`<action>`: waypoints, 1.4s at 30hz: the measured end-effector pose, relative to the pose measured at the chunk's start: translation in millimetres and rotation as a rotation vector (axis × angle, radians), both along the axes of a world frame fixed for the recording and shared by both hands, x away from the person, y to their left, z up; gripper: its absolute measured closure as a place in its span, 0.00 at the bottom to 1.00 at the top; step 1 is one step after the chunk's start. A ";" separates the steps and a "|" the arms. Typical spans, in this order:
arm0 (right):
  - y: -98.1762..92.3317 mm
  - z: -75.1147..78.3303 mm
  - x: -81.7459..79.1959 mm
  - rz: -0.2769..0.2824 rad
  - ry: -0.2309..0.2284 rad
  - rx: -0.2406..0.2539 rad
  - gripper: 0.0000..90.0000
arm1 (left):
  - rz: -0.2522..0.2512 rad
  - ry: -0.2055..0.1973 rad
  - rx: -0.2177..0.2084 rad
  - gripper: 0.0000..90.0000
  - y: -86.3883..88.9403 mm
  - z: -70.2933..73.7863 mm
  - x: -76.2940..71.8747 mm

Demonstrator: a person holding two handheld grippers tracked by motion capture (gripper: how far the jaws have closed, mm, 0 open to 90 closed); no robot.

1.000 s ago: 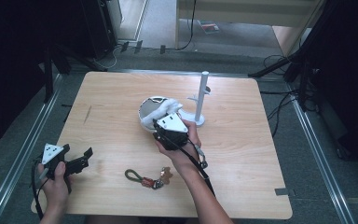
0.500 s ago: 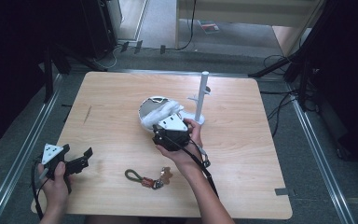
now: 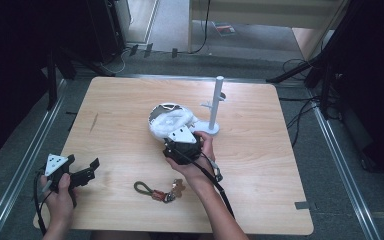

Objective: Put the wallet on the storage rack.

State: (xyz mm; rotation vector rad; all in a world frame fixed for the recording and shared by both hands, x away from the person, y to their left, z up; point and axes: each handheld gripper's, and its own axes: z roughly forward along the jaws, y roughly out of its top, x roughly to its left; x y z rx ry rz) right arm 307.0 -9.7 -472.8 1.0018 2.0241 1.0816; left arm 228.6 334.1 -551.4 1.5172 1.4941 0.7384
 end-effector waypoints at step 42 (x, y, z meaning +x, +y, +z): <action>-10.2 28.1 21.3 0.062 -0.004 0.051 0.29 | -0.003 0.002 -0.003 0.08 1.0 0.0 -0.5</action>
